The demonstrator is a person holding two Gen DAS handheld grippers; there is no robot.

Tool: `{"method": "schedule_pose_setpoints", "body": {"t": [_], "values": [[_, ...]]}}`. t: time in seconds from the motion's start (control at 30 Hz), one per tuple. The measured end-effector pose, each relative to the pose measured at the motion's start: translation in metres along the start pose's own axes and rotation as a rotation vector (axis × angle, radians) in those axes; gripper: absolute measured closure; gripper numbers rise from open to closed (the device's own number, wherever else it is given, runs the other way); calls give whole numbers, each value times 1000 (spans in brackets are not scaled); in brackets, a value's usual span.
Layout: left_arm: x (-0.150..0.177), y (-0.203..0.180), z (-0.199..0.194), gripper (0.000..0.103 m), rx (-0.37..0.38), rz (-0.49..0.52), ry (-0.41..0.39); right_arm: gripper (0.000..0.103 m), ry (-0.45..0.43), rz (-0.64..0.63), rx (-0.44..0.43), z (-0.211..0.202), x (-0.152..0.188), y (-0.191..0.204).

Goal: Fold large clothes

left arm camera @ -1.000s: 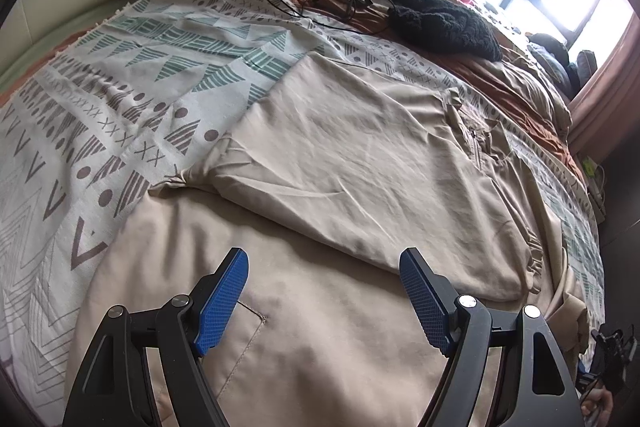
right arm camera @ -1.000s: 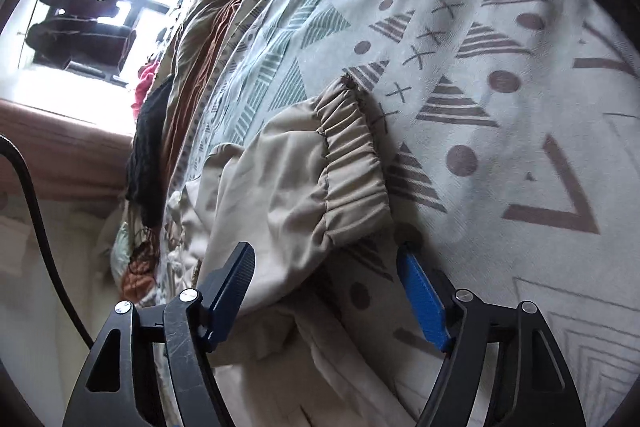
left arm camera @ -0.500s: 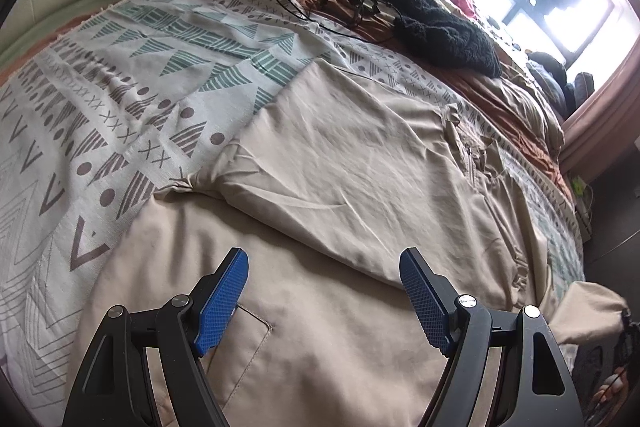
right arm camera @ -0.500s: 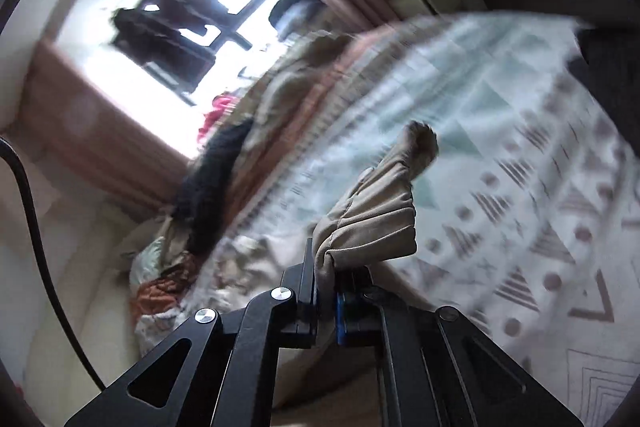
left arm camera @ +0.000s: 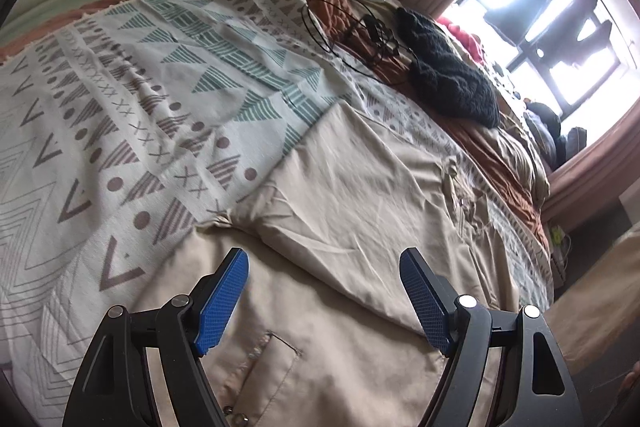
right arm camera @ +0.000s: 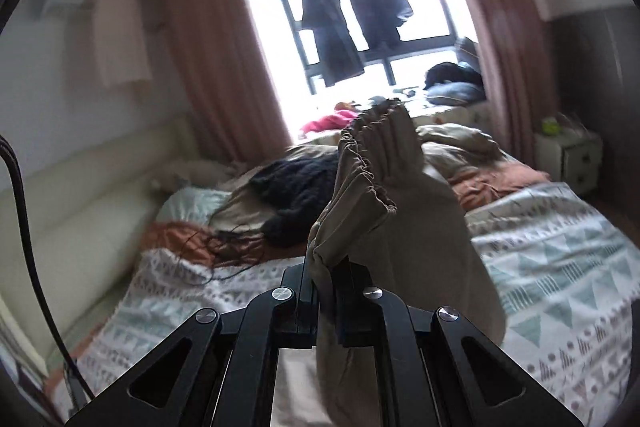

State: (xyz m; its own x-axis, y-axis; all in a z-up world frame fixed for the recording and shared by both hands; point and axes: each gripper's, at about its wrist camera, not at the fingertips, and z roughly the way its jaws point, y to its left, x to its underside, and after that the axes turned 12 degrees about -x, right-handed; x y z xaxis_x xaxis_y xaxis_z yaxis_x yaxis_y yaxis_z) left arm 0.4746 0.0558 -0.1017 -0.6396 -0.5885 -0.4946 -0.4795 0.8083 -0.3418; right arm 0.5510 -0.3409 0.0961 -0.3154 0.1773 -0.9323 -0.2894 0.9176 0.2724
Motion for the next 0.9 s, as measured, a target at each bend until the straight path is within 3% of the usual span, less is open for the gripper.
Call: {"method": "schedule_pose_setpoints", "body": {"t": [0.2, 0.4, 0.57, 0.6, 0.63, 0.7, 0.9], "values": [[-14, 22, -4, 24, -16, -39, -14, 96, 134, -103, -89, 60, 29, 59], [-24, 45, -2, 24, -24, -106, -7, 97, 296, -121, -165, 117, 101, 84], [-27, 53, 2, 24, -32, -127, 4, 95, 498, -61, -177, 161, 169, 89], [-27, 53, 3, 24, -33, -124, 6, 85, 538, -42, -180, 167, 178, 88], [-27, 52, 4, 24, -34, -120, 7, 63, 561, -22, -191, 170, 185, 86], [-26, 48, 6, 24, -36, -108, 11, 33, 548, -6, -196, 163, 190, 79], [-19, 30, 14, 24, -44, -48, 26, 29, 520, 35, -163, 139, 170, 38]]}}
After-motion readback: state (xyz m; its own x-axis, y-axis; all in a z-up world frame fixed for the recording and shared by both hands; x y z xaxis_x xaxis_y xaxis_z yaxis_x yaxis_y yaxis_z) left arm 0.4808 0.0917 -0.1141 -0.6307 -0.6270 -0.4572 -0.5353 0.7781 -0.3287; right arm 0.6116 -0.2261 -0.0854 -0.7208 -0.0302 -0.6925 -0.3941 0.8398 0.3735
